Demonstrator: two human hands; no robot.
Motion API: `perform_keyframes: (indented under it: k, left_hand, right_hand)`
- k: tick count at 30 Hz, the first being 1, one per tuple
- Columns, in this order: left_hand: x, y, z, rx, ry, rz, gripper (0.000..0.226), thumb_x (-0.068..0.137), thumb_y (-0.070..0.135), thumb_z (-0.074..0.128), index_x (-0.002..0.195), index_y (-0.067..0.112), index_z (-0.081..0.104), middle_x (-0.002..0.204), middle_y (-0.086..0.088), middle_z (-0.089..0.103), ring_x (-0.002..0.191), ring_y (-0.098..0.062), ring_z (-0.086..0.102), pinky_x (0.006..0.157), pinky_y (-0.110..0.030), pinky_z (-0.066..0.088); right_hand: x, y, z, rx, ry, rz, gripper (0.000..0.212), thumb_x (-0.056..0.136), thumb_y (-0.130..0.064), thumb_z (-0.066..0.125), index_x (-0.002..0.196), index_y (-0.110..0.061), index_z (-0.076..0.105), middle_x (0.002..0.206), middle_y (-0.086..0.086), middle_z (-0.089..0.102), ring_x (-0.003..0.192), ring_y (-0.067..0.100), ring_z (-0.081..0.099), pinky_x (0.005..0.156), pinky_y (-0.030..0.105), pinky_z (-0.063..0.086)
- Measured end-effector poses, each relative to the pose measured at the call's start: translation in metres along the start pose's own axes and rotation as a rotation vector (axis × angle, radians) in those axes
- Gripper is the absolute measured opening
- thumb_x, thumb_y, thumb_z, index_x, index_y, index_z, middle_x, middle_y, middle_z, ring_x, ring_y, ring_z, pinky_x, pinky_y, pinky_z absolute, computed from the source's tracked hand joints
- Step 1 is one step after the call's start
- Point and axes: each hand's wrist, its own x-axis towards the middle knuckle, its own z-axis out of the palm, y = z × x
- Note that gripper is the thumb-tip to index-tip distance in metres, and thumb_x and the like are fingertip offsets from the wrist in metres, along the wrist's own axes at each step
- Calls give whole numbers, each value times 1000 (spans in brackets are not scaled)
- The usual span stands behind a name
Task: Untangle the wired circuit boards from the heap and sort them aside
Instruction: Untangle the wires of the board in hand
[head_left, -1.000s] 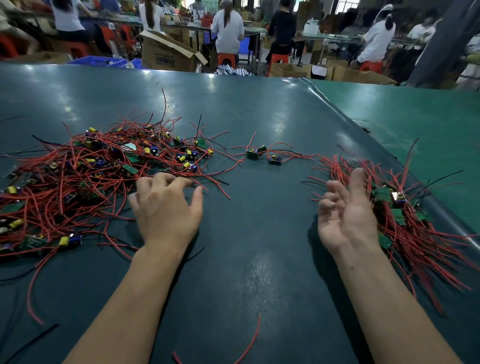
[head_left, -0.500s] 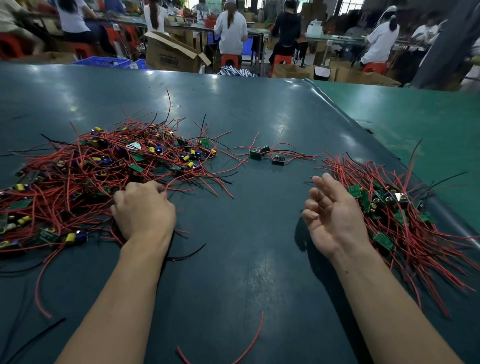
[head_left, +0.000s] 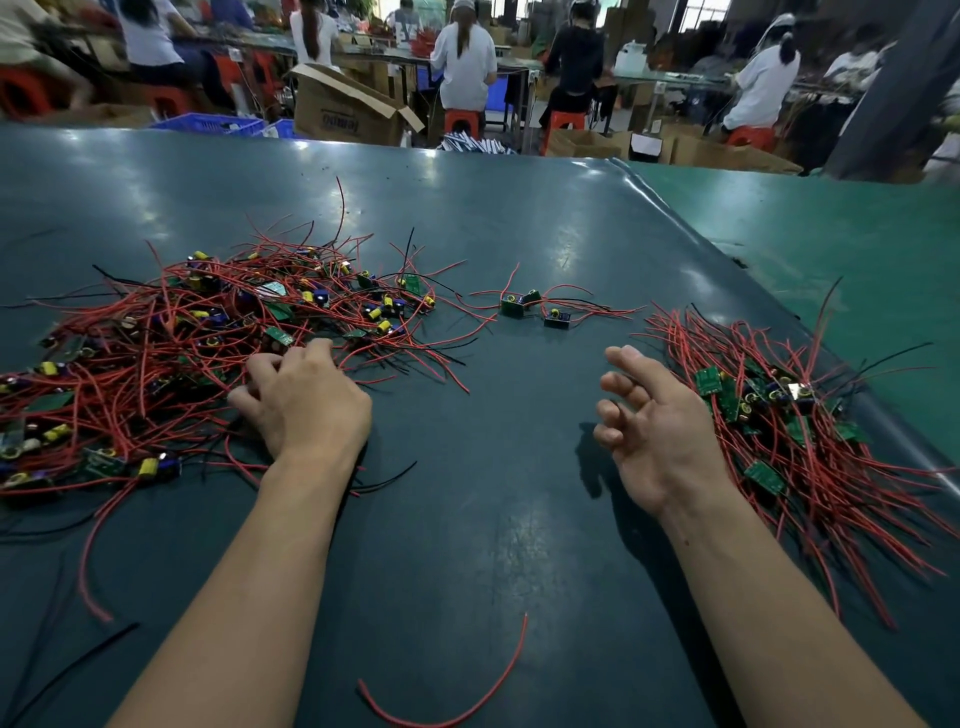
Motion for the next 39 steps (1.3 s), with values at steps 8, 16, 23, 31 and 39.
perform_keyframes:
  k: [8, 16, 23, 31, 39]
  left_hand:
    - [-7, 3, -7, -175, 187, 41, 25, 96, 19, 56, 119, 19, 67, 110, -11, 67, 109, -35, 47, 88, -44, 31]
    - [-50, 38, -20, -684, 461, 917, 14, 92, 9, 63, 102, 13, 73, 95, 1, 68, 91, -26, 56, 82, -48, 41]
    - [-55, 43, -14, -779, 207, 995, 14, 86, 3, 65, 86, 14, 75, 86, 4, 67, 87, -25, 56, 78, -54, 40]
    - [-52, 41, -12, -573, 484, 617, 10, 84, 24, 72, 87, 15, 73, 97, -6, 63, 100, -32, 51, 85, -46, 42]
    - [-62, 47, -6, -897, -302, 503, 29, 92, 48, 57, 93, 25, 75, 70, 22, 66, 68, -4, 65, 62, -24, 50]
  right_hand:
    - [-3, 3, 3, -82, -63, 6, 15, 90, -26, 64, 100, -15, 65, 66, -5, 60, 47, 8, 47, 39, 19, 32]
    - [-17, 26, 24, -315, -408, -2, 46, 85, -46, 55, 106, -6, 65, 88, 5, 70, 48, 16, 57, 34, 21, 42]
    - [-8, 21, 21, -165, -142, -84, 25, 92, -35, 59, 91, -10, 66, 73, 0, 64, 43, 11, 50, 35, 18, 34]
    - [-10, 15, 18, -78, -229, -28, 8, 90, -6, 62, 95, -12, 61, 80, 6, 72, 49, 13, 54, 38, 19, 36]
    - [-13, 17, 15, -163, -404, -30, 16, 85, -7, 66, 98, -15, 71, 90, 5, 70, 65, 14, 62, 41, 22, 43]
